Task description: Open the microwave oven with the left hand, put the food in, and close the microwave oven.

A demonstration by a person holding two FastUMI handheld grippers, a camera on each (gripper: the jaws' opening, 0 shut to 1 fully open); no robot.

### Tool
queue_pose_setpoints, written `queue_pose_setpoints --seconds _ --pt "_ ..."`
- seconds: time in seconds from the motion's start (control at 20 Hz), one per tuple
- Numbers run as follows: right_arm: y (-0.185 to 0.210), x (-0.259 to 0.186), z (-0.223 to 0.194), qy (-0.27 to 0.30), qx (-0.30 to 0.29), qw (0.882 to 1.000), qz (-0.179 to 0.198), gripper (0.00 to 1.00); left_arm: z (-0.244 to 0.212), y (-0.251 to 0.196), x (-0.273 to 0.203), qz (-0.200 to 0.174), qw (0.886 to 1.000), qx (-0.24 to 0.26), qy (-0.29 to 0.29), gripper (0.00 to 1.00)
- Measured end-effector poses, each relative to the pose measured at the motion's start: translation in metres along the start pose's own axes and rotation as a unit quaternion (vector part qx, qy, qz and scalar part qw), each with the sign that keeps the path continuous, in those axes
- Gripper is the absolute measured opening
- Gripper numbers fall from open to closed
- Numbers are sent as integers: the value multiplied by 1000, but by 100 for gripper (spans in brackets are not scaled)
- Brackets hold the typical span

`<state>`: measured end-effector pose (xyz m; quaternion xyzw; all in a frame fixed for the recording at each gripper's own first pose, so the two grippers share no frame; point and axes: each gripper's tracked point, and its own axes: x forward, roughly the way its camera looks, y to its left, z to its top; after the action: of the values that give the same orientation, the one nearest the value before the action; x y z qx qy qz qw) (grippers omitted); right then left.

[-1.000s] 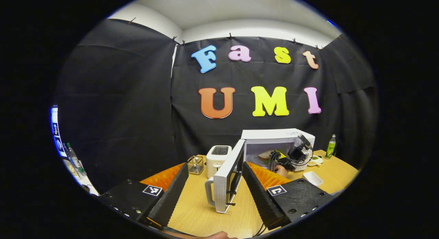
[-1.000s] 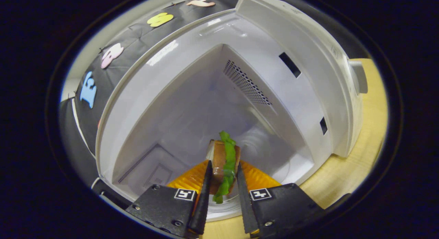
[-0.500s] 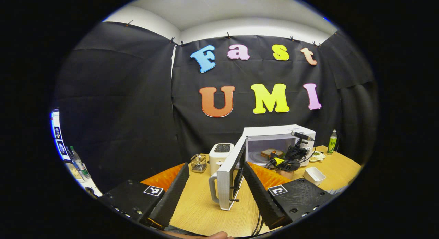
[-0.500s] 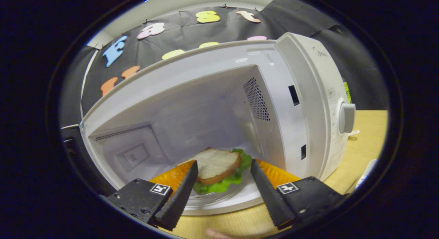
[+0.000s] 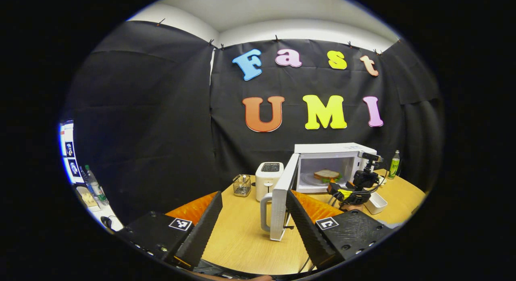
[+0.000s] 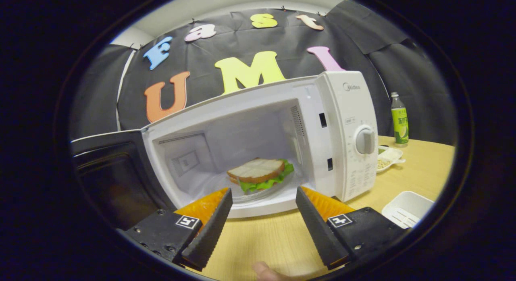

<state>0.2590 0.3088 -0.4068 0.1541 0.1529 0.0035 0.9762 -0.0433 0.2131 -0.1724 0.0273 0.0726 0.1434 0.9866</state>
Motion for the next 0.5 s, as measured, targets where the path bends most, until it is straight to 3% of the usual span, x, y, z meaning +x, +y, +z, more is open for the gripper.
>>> queue_pose_setpoints --seconds 0.05,0.1,0.15,0.2,0.25,0.3,0.35,0.45,0.5 --pt "3 -13 5 -2 -7 1000 11 100 2 10 1 10 1000 2 -3 87" --pt "3 -25 8 -2 -12 1000 15 91 1 16 1 15 1000 -1 -5 90" --pt "3 -37 13 0 -14 1000 19 91 -1 21 1 18 1000 -8 -3 86" --pt "3 -47 20 2 -18 1000 19 91 0 25 2 18 1000 -17 -5 75" --pt "2 -59 27 7 -23 999 21 91 1 29 3 16 1000 -26 -7 74" --pt "1 -71 34 10 -27 999 24 100 0 31 3 13 999 -31 -6 59" --pt "0 -84 42 14 -28 999 27 91 1 39 2 19 999 -31 -9 51" --pt "3 -111 62 12 -28 998 50 91 -2 61 9 49 998 -16 -19 11" --pt "-1 -125 71 9 -31 998 58 91 -3 65 11 52 998 -11 -22 0"
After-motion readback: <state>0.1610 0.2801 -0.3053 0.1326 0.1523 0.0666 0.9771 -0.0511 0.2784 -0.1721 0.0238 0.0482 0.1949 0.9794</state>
